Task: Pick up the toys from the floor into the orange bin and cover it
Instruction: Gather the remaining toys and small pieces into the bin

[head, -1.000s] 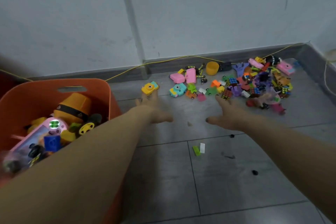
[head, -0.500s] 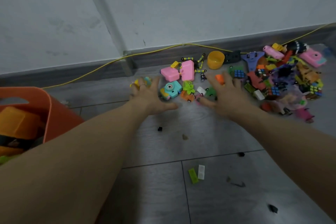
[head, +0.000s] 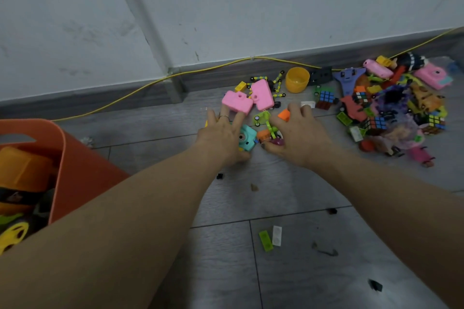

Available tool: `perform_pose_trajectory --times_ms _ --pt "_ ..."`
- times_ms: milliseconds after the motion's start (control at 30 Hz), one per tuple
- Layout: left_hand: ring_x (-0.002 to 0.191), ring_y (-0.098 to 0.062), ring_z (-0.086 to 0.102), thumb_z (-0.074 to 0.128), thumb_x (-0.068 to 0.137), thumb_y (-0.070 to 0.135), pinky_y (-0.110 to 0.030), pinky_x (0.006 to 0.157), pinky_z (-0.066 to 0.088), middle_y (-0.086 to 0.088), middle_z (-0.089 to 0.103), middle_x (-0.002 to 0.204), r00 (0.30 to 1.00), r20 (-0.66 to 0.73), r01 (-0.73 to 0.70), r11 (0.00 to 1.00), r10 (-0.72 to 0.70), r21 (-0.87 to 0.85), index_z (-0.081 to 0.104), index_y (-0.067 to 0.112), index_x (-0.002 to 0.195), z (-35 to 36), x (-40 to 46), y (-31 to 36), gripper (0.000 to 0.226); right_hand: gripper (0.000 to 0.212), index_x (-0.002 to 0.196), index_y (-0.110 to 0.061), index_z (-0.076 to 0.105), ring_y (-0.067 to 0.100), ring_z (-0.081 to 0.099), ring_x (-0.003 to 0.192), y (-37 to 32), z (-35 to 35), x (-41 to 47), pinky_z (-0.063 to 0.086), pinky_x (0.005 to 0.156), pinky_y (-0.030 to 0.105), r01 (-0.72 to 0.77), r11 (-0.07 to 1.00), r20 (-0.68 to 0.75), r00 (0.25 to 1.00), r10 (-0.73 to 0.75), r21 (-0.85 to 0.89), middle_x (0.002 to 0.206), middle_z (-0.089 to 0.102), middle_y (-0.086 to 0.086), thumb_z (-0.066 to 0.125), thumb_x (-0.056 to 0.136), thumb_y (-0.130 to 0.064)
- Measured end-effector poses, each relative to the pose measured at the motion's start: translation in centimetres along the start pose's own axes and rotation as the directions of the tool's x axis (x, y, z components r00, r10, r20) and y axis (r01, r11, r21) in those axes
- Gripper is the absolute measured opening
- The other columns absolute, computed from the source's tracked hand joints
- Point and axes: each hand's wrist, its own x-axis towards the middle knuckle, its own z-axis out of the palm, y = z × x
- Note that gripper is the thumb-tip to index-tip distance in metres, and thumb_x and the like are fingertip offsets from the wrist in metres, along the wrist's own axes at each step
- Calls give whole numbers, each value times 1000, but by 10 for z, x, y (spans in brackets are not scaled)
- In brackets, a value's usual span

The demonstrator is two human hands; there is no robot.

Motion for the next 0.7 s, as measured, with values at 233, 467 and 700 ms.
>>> perform_pose_trajectory --times_ms 233,467,700 --pt "130 -43 19 69 73 56 -53 91 49 -10 16 144 993 117 27 996 -16 -91 36 39 132 1 -18 -1 69 58 130 -25 49 39 39 115 0 2 -15 50 87 49 -30 999 20 999 29 19 126 41 18 53 86 -62" --pt "126 -41 21 68 67 62 -55 93 46 -11 17 141 991 126 -23 995 36 -101 41 38 127 12 -45 0 70 57 134 -26 44 38 42 113 -4 1 -39 48 88 45 -42 998 59 997 44 -39 127 41 20 44 89 -61" --pt "126 -41 24 69 71 58 -51 100 42 -14 21 140 993 116 18 975 8 -222 45 36 127 -1 -68 -6 65 54 131 -24 43 36 42 112 -12 2 -69 44 89 43 -123 992 95 988 120 32 125 41 20 45 90 -59"
